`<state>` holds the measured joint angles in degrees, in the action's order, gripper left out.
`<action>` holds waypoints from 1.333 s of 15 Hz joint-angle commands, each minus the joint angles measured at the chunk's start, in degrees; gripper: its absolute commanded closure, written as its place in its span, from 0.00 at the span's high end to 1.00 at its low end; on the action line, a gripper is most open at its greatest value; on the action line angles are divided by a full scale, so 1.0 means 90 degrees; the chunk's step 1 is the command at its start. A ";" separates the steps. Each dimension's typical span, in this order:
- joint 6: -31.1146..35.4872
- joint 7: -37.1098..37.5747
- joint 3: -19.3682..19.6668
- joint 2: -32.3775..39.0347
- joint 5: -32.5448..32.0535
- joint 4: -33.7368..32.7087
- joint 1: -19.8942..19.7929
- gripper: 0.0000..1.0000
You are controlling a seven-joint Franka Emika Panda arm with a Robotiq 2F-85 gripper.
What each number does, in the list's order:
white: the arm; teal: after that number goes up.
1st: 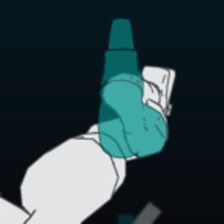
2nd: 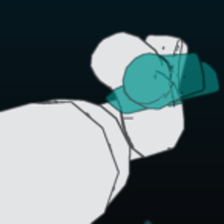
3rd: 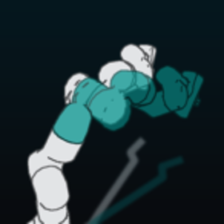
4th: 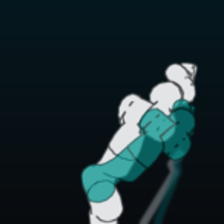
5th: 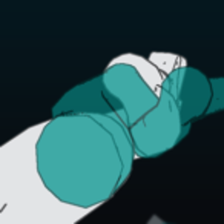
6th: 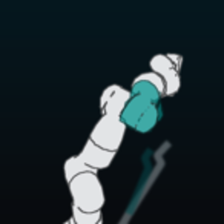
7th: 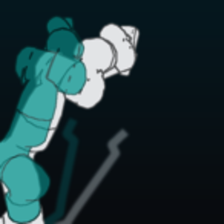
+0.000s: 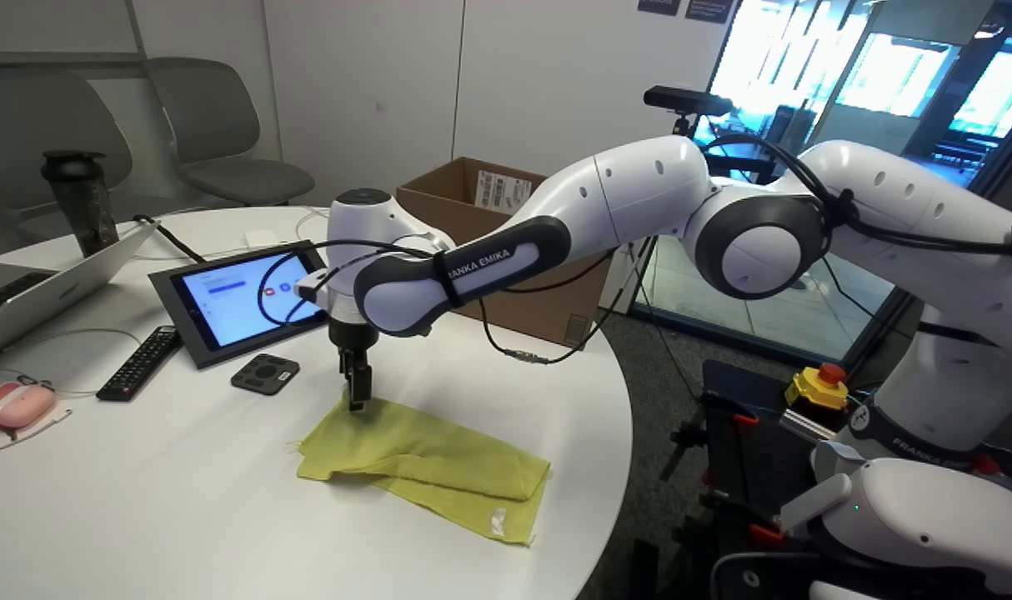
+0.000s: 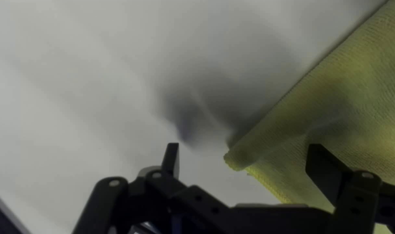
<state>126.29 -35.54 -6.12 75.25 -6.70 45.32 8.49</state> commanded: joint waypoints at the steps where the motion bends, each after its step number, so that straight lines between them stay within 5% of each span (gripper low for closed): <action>1: -0.0372 0.0229 0.0075 0.0409 -0.0056 -0.0743 0.0097 1.00; 3: -0.0452 0.0280 0.0069 0.0490 -0.0041 -0.0856 0.0105 0.99; 5: -0.0521 0.0366 0.0071 0.0569 -0.0030 -0.0947 0.0119 0.74; 14: -0.0533 0.1138 0.0025 0.0418 0.0108 -0.0859 0.0056 0.08; 20: -0.0570 0.0750 -0.0281 -0.0093 0.0245 -0.0359 -0.0233 0.01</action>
<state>121.77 -26.43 -6.75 77.53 -5.97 39.79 8.01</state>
